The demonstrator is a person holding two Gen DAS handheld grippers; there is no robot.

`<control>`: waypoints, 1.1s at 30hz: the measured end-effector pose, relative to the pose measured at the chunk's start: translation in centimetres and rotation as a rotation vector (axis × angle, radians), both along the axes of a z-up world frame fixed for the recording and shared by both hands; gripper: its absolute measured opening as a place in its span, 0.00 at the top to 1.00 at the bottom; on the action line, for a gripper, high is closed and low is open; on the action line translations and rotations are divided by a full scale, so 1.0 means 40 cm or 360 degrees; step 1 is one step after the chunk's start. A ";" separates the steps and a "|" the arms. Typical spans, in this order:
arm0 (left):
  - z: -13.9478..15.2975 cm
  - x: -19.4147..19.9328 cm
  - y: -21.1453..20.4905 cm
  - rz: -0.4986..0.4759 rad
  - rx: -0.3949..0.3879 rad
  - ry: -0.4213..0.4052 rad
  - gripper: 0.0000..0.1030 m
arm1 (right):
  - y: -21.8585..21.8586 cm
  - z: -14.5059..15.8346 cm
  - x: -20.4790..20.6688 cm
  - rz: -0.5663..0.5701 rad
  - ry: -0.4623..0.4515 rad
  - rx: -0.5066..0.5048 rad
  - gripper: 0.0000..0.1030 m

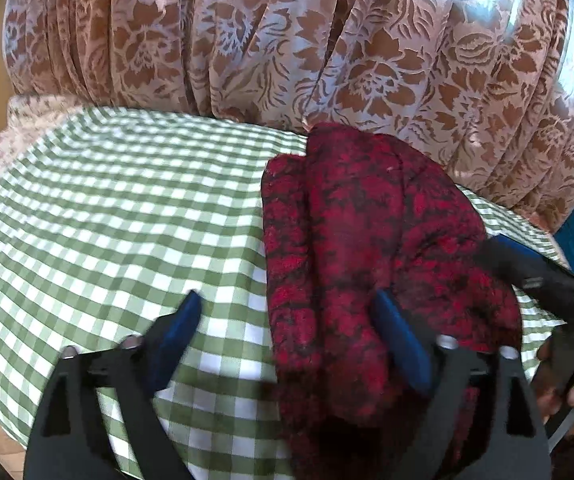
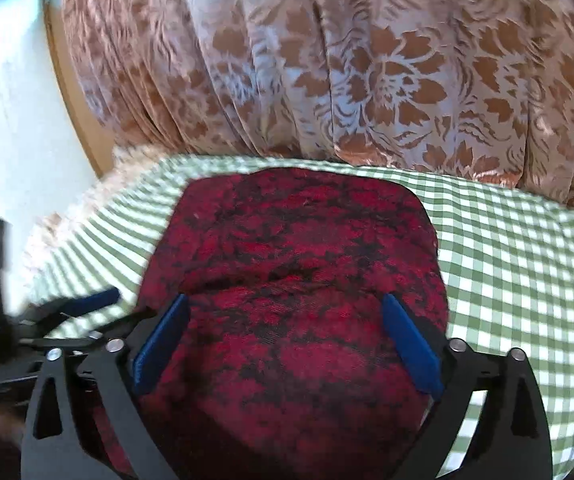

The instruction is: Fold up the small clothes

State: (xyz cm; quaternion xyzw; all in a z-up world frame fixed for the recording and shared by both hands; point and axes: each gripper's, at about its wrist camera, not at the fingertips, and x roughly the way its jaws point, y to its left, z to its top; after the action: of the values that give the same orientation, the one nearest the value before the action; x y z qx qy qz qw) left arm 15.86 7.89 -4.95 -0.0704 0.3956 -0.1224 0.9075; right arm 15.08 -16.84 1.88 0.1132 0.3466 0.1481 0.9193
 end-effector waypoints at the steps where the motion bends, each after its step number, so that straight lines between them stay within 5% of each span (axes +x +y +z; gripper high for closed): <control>1: -0.002 0.001 0.011 -0.0018 -0.0047 0.0022 0.07 | -0.025 0.002 -0.008 -0.0007 0.0022 0.0043 0.03; 6: -0.035 0.017 0.035 -0.0188 -0.0287 0.0151 0.02 | -0.137 -0.082 -0.023 -0.0033 0.0219 0.0244 0.03; 13: -0.144 0.086 0.062 -0.0309 -0.0786 0.0415 0.03 | -0.170 -0.245 0.023 0.0136 0.0444 0.0847 0.03; 16: -0.185 0.100 0.047 -0.0400 -0.0971 0.0458 0.15 | -0.156 -0.273 0.032 0.0195 0.0454 0.0951 0.03; 21: -0.178 0.079 0.047 -0.0437 -0.1062 0.0346 0.33 | -0.150 -0.229 0.043 0.0279 0.0455 0.0939 0.13; 26: -0.090 0.082 0.079 -0.0430 -0.1090 0.0190 0.35 | -0.139 -0.123 0.099 0.0432 0.0351 0.0894 0.19; 33: 0.029 0.213 0.125 -0.0348 -0.0981 -0.0011 0.34 | -0.094 -0.011 0.313 0.0618 0.0248 0.0849 0.19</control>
State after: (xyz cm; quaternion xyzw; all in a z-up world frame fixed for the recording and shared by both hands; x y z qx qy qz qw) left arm 24.37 12.90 -3.79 -0.2987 0.3420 -0.3333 0.8263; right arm 27.61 -20.60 1.42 0.2925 0.3799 0.3969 0.7827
